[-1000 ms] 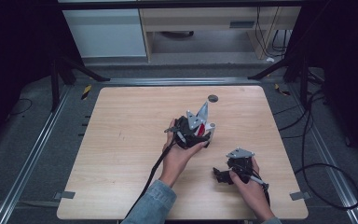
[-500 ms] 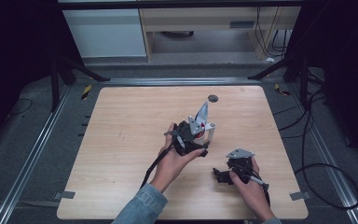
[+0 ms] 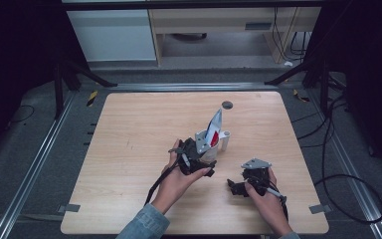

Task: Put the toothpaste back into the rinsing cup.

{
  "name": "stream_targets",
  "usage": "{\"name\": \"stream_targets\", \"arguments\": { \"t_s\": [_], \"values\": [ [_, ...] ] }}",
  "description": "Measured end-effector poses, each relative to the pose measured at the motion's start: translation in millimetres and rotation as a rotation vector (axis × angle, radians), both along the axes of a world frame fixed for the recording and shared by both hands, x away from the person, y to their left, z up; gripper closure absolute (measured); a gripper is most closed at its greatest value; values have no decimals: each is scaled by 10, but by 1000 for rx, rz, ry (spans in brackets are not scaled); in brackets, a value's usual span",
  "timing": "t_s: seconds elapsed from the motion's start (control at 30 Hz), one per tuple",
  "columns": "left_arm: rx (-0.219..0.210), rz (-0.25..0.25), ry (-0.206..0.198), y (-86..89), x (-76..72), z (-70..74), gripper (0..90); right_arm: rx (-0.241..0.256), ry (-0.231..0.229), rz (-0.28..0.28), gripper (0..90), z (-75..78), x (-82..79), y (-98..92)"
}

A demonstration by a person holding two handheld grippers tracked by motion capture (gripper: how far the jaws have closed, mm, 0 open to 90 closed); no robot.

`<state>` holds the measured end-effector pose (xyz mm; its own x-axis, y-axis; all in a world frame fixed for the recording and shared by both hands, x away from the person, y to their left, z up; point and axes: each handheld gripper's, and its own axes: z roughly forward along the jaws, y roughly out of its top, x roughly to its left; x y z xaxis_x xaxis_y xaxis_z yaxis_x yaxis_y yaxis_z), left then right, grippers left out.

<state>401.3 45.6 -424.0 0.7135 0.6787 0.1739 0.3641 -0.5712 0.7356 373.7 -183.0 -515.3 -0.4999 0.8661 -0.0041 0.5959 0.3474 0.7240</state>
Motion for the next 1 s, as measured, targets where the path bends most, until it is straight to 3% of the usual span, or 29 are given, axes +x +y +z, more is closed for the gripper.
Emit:
{"name": "stream_targets", "arguments": {
  "t_s": [0.33, 0.5, 0.6, 0.67, 0.73, 0.77, 0.87, 0.9, 1.0],
  "values": [
    [2, 62, 8, 430, -20, -65, 78, 0, 0, -3, 3, -1, -6, 10],
    [5, 138, 9, 782, 55, -77, 80, 1, 1, -3, 3, 0, -4, 12],
    [5, 162, 3, 889, 74, -73, 80, 1, 0, -3, 3, 0, -5, 11],
    [27, 197, -3, 1057, 104, -78, 80, 1, 0, -3, 3, 0, -4, 11],
    [31, 206, 2, 1119, 120, -92, 82, 1, 0, -4, 3, 0, -4, 11],
    [29, 241, 14, 1247, 159, -129, 83, 0, -2, 0, 3, 0, -4, 11],
    [34, 267, 23, 1373, 194, -171, 87, -1, -2, 0, 3, 0, -3, 10],
    [37, 300, 38, 1497, 237, -223, 87, 0, -2, 0, 3, 0, -4, 11],
    [51, 334, 44, 1614, 275, -271, 88, 0, -2, 0, 3, 0, -4, 11]
  ]
}}
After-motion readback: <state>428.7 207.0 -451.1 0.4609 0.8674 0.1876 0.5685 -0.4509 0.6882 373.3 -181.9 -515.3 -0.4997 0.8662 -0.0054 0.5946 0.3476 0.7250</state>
